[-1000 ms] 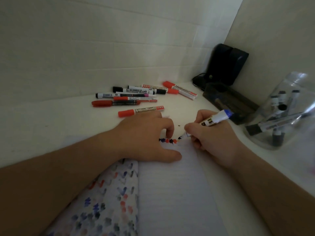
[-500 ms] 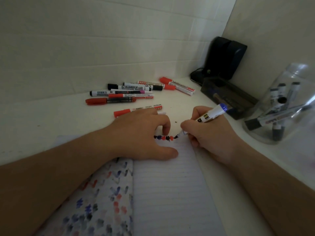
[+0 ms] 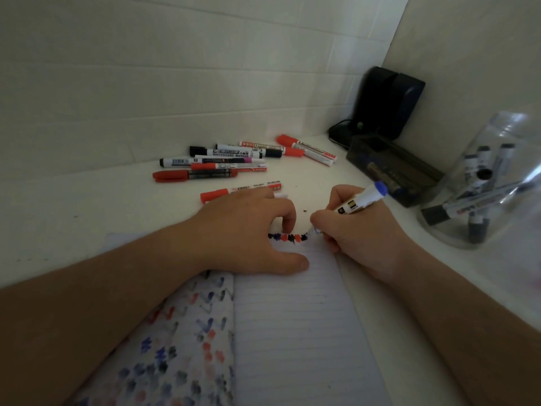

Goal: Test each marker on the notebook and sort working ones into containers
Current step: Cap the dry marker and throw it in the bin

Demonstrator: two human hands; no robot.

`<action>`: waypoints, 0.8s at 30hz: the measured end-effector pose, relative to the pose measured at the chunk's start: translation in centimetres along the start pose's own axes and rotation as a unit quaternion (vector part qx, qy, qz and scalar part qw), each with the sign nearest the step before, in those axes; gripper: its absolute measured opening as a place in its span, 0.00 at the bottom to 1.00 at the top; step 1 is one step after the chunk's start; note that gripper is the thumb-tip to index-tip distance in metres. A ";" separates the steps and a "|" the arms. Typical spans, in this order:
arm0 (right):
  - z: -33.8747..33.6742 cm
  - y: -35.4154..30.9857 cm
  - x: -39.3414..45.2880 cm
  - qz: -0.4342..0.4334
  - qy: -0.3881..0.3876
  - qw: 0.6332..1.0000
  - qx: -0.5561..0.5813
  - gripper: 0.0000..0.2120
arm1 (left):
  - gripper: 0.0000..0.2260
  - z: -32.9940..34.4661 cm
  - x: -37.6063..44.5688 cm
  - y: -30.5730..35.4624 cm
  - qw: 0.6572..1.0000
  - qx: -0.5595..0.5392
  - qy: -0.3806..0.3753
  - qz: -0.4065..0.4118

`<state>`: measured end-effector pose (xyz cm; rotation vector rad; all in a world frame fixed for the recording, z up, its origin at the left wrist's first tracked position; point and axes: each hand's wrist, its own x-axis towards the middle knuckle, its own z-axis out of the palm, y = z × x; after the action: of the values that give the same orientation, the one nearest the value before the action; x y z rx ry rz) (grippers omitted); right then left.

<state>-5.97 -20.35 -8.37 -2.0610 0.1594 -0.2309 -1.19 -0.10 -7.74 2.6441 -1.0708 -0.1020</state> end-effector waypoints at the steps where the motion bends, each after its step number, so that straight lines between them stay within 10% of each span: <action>1: 0.0 0.0 0.0 0.003 0.000 1.000 -0.002 0.14 | 0.24 0.0 0.0 0.0 1.000 0.001 -0.001 -0.001; 12: -0.1 -0.1 0.0 0.017 -0.008 1.000 0.023 0.15 | 0.20 0.3 -0.2 -0.1 0.999 -0.028 0.027 0.006; 24: -2.8 -0.1 -0.2 0.039 -0.114 0.913 0.391 0.09 | 0.11 0.5 0.5 -1.3 0.960 -0.252 0.120 -0.012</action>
<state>-6.81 -22.57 -6.97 -1.2635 -0.0031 0.0073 -0.01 0.30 -8.63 2.1453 -0.8032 -0.0480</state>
